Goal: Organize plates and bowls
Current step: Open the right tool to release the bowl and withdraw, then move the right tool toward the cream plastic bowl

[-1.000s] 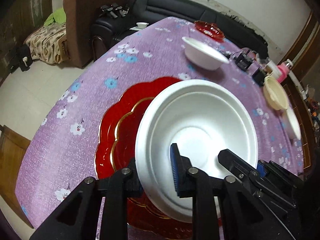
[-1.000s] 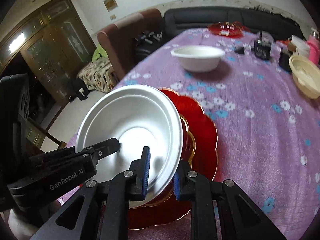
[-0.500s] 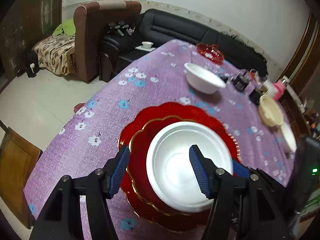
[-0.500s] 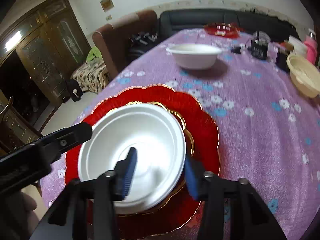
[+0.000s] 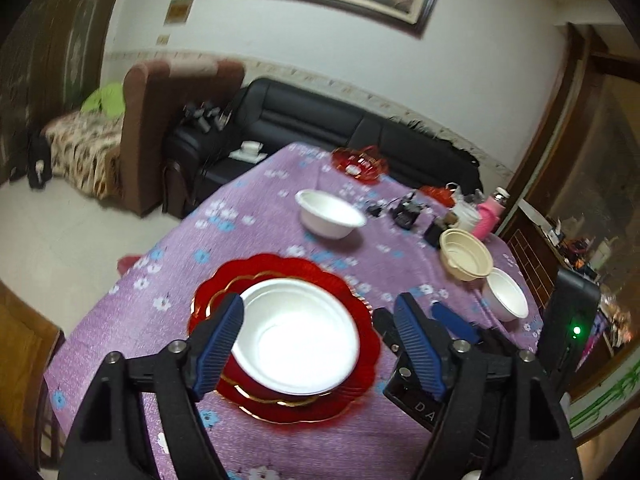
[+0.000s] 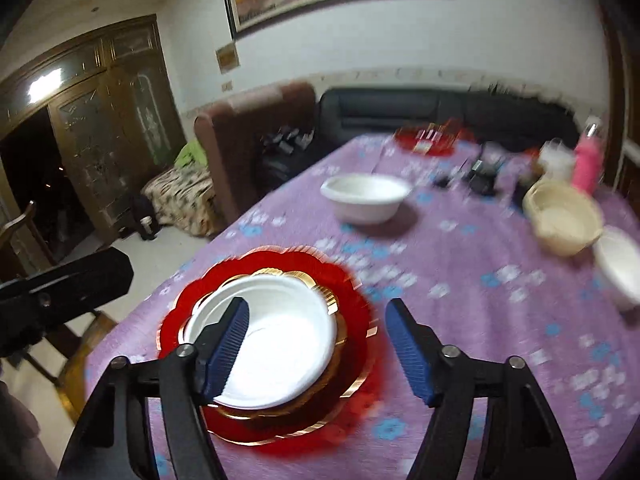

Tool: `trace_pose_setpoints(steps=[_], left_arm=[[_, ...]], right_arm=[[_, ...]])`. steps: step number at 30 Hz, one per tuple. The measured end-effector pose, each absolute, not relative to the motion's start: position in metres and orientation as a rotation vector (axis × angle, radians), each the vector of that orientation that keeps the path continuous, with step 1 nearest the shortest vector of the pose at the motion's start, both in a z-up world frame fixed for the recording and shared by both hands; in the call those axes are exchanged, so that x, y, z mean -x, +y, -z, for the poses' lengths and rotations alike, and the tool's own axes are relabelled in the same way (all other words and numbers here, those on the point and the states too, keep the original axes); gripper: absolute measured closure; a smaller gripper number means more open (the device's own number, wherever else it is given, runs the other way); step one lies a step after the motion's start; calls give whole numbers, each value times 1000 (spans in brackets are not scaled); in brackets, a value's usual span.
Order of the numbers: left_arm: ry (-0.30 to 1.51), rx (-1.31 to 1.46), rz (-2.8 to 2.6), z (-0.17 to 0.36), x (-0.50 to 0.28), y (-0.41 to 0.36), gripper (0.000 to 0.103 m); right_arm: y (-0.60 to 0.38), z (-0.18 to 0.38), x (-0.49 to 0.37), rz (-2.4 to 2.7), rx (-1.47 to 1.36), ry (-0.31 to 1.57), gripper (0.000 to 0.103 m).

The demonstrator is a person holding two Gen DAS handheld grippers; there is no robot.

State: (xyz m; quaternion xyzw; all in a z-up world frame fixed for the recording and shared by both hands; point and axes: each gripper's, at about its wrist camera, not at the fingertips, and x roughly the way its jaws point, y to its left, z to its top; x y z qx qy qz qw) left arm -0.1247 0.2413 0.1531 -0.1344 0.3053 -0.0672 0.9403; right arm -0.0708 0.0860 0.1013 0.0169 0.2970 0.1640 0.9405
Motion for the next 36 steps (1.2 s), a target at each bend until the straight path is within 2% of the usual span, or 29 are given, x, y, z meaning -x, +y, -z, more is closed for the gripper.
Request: trace_pose_setpoints(steps=[2, 4, 8, 13, 24, 30, 36], left_arm=[[601, 241, 167, -159, 131, 227, 17], [608, 225, 219, -161, 132, 211, 17], [632, 195, 282, -160, 133, 182, 17], [678, 180, 333, -155, 130, 149, 17], [701, 184, 398, -157, 139, 117, 17], [637, 183, 417, -184, 154, 118, 17], [547, 170, 406, -222, 169, 132, 17]], right_arm=[[80, -111, 84, -273, 17, 532, 14], [70, -121, 100, -199, 68, 435, 9], [47, -130, 110, -143, 84, 367, 9], [11, -126, 105, -147, 54, 463, 9], [-49, -125, 119, -39, 25, 483, 9], [-72, -157, 128, 12, 32, 436, 9], [-97, -230, 140, 61, 8, 333, 9]])
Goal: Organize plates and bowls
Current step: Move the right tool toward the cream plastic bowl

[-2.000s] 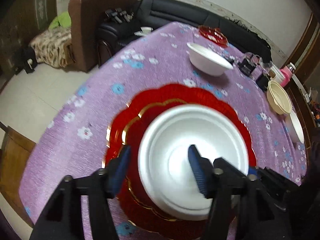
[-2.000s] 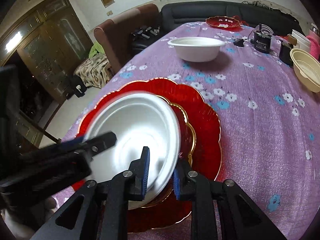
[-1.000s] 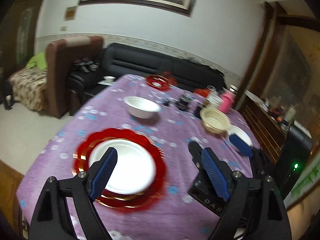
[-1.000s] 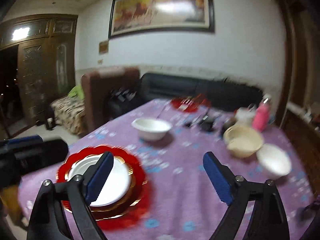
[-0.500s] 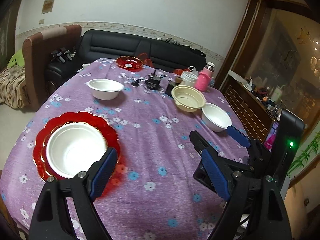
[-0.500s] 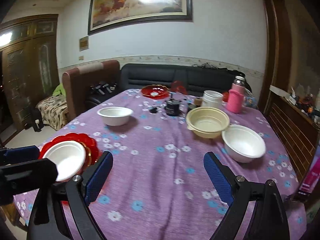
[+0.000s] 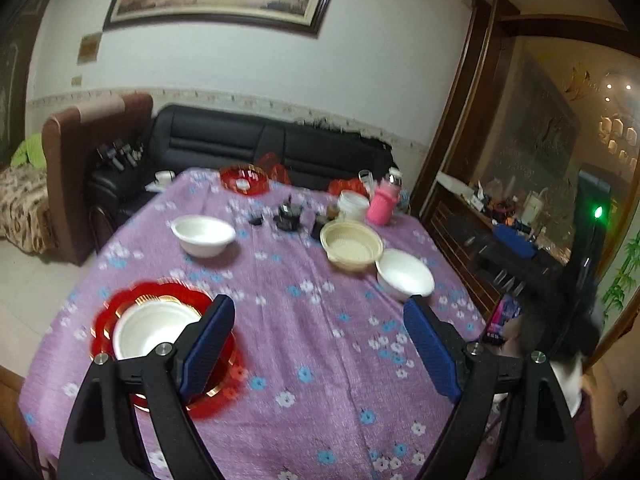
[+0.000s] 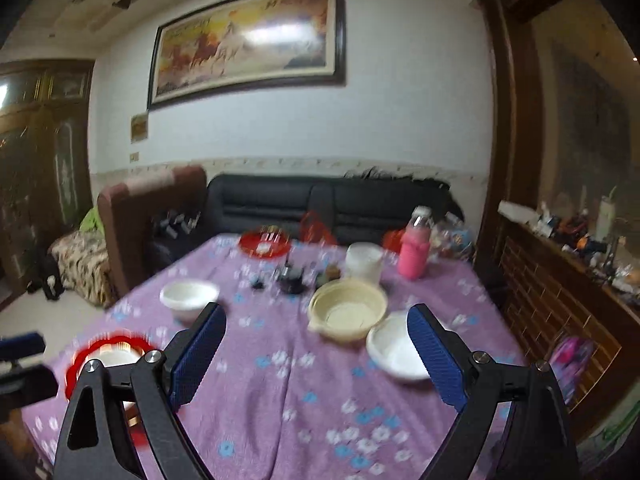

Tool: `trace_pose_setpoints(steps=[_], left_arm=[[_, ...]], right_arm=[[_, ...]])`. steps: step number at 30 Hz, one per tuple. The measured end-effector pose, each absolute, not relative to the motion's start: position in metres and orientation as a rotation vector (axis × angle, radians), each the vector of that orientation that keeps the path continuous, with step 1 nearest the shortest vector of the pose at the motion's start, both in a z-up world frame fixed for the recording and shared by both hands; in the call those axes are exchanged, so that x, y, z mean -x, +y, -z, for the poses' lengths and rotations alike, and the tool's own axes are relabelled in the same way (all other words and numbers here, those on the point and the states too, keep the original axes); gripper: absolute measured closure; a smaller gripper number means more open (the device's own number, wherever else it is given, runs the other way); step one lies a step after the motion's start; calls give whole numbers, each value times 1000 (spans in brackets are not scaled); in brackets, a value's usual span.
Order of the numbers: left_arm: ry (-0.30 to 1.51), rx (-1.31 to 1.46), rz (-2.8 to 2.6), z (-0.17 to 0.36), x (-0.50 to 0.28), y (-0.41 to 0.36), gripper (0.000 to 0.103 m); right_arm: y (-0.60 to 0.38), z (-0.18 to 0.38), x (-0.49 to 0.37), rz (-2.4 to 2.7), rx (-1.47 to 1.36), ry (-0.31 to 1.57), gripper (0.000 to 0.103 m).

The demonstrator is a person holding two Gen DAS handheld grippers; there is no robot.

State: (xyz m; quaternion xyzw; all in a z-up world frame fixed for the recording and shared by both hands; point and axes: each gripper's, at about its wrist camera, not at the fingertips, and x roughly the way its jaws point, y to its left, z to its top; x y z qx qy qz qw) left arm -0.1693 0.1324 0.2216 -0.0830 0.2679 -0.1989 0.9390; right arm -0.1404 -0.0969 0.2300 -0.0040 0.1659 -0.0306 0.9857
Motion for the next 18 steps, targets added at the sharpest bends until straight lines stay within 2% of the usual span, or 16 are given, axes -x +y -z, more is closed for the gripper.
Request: trace_pose_setpoints(steps=[4, 8, 18], left_arm=[[499, 149, 373, -243, 172, 144, 15], [480, 155, 351, -249, 164, 153, 14], [529, 129, 293, -249, 98, 167, 14]], right_arm=[[-109, -276, 141, 72, -17, 284, 8], [-110, -305, 128, 91, -31, 264, 3], [-82, -256, 54, -26, -32, 431, 3]])
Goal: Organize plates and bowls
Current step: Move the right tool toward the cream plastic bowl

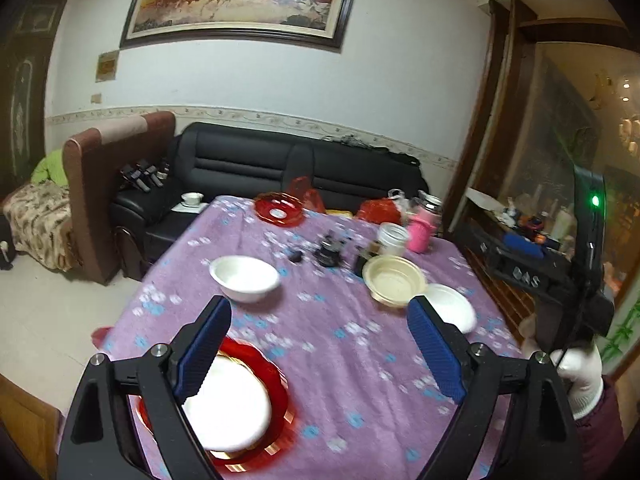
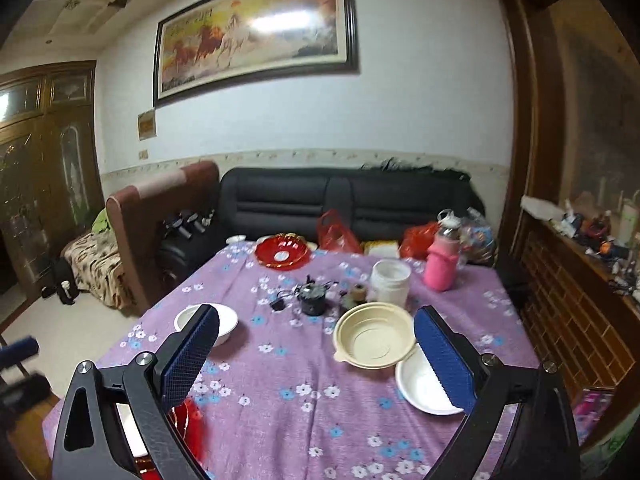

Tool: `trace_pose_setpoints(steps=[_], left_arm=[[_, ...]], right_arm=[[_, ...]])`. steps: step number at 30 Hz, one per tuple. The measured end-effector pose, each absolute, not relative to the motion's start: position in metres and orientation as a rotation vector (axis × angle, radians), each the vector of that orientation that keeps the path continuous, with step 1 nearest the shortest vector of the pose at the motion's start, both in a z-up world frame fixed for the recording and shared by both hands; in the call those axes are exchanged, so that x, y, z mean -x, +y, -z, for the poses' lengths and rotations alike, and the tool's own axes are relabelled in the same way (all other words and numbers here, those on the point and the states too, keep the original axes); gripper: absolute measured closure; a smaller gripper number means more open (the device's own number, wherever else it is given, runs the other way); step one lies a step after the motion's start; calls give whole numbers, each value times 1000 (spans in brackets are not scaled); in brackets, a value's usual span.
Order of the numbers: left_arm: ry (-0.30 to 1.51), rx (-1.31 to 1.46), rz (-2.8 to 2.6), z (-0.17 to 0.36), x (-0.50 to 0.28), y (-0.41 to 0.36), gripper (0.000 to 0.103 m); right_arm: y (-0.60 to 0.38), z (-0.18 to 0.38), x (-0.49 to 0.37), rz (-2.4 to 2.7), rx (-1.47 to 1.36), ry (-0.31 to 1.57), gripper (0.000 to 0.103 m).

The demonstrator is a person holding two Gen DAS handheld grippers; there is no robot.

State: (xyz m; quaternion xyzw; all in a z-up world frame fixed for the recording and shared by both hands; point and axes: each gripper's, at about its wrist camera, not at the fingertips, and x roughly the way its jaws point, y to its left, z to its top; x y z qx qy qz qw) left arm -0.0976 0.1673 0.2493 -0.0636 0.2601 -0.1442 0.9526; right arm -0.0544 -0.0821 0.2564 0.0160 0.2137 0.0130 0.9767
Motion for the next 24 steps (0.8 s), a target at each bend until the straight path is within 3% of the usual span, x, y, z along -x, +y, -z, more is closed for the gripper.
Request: trace_pose_setpoints(steps=[9, 12, 15, 24], left_arm=[[720, 188, 182, -209, -49, 212, 14], [836, 240, 160, -175, -99, 229, 14], [903, 290, 133, -148, -124, 245, 24], [945, 285, 279, -130, -139, 200, 24]], right_arm=[[-71, -197, -64, -152, -188, 666, 6], [-57, -163, -107, -198, -268, 779, 15], [-50, -132, -136, -188, -294, 852, 21], [-132, -139, -126, -5, -232, 738, 24]])
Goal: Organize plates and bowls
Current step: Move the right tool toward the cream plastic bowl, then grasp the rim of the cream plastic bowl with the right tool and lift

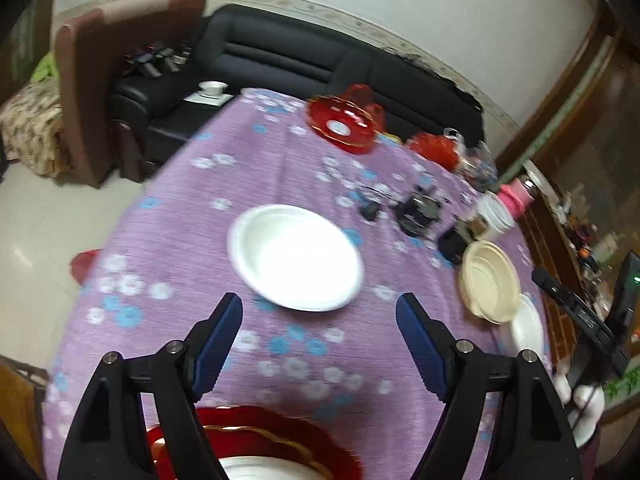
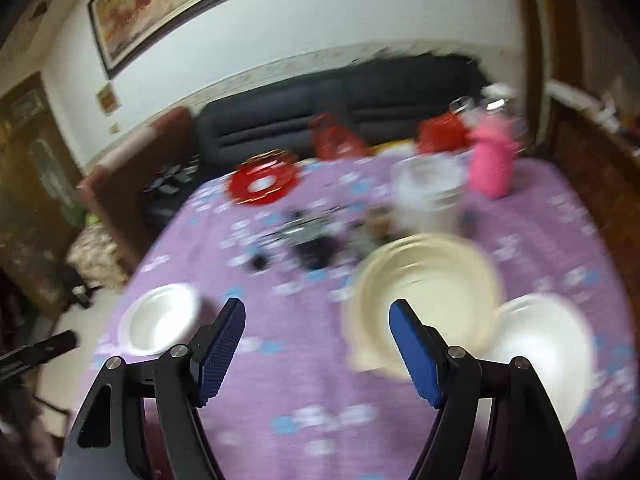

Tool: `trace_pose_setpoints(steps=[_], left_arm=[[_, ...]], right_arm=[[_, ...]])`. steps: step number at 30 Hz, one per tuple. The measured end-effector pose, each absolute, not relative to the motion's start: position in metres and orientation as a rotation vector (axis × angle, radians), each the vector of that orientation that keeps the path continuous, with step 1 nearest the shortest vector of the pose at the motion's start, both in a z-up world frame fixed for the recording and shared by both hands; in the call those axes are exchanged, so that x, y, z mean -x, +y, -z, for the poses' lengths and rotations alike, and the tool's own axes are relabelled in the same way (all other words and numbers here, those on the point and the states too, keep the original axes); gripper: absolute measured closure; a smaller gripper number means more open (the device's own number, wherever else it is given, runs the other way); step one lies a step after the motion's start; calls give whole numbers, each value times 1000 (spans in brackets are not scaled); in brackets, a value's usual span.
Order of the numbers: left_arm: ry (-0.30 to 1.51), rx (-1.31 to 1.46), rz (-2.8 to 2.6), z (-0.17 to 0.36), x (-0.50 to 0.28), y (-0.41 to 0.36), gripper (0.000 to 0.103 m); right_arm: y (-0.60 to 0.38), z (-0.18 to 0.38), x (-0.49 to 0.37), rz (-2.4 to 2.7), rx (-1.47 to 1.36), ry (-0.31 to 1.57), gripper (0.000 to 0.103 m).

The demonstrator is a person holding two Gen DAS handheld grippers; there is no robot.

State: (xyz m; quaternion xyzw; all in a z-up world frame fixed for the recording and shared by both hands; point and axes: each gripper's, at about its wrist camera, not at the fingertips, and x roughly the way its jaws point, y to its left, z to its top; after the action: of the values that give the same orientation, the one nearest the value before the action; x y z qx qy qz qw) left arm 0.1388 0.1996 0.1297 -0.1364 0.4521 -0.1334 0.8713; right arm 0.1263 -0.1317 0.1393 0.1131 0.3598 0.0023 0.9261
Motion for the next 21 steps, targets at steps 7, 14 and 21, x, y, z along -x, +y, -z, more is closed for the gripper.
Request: trace_pose_setpoints(steps=[7, 14, 21], left_arm=[[1009, 255, 359, -112, -131, 140, 24], [1037, 211, 387, -107, -117, 117, 24], [1023, 228, 357, -112, -115, 124, 24]], right_arm=[[-219, -116, -143, 174, -241, 796, 24], [-240, -82, -183, 192, -200, 908, 25], [-229, -63, -195, 143, -213, 1025, 75]])
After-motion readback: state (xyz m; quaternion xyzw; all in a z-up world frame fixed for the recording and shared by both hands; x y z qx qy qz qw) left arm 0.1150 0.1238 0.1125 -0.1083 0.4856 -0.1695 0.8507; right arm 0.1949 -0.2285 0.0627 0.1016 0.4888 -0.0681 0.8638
